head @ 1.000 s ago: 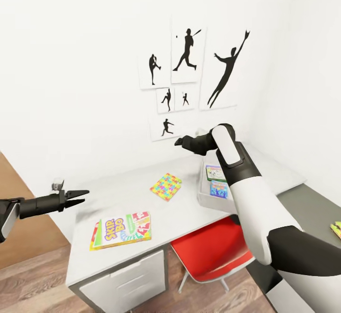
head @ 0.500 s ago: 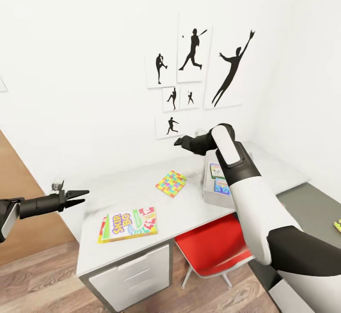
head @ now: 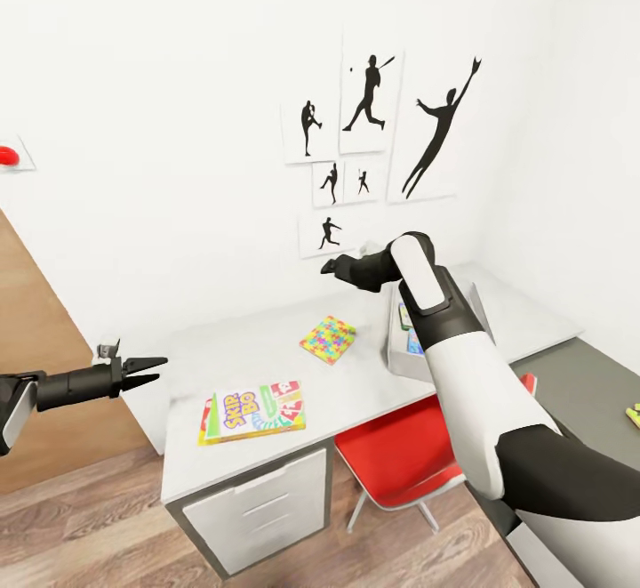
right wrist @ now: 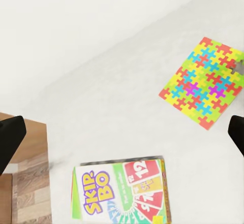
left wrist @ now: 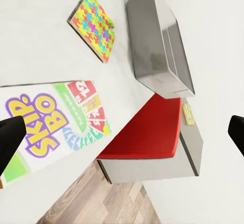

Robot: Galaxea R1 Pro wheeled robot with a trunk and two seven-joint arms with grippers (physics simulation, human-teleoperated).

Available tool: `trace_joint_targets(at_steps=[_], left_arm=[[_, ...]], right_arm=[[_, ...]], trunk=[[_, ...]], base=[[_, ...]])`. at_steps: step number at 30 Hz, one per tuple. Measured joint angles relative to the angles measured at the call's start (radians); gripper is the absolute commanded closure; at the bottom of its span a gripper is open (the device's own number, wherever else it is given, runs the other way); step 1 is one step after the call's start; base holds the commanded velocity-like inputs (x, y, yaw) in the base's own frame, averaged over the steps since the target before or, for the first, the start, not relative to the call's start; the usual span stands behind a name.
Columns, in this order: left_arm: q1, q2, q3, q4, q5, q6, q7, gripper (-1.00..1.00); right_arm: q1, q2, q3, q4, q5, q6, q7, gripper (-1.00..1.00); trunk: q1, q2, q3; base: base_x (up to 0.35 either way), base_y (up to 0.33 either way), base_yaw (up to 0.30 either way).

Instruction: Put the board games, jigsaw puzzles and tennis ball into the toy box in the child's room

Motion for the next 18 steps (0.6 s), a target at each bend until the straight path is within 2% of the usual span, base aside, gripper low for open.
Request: trace_joint_targets(at_steps=[11, 18], left_arm=[[0.000, 0.000, 0.000, 0.000, 0.001, 0.000, 0.000, -1.00], [0.000, 0.000, 0.000, 0.000, 0.001, 0.000, 0.000, -1.00]], right_arm=[[0.000, 0.003, 0.001, 0.001, 0.000, 0.000, 0.000, -1.00], [0.000, 0.003, 0.001, 0.005, 0.000, 0.000, -0.001, -1.00]], trunk=[[0.000, 0.000, 0.000], [0.000, 0.000, -0.001]], base=[[-0.002, 0.002, 0.016], [0.000, 0.000, 0.188]])
